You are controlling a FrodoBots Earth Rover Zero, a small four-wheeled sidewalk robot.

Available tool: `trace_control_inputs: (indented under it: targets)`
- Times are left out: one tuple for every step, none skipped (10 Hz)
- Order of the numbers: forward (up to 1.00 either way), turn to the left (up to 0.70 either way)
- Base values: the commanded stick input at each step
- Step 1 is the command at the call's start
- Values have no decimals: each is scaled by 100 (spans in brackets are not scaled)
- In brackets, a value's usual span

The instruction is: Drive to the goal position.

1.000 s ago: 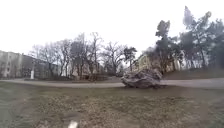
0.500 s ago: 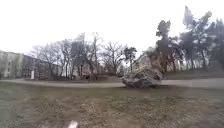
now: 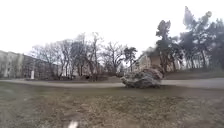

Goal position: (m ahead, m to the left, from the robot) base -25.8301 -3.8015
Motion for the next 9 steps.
trace_control_inputs:
  targets:
    - [0, -29]
    - [0, 0]
    - [0, 0]
    - [0, 0]
    - [0, 0]
    - [0, 0]
    - [0, 0]
    - [0, 0]
    - [0, 0]
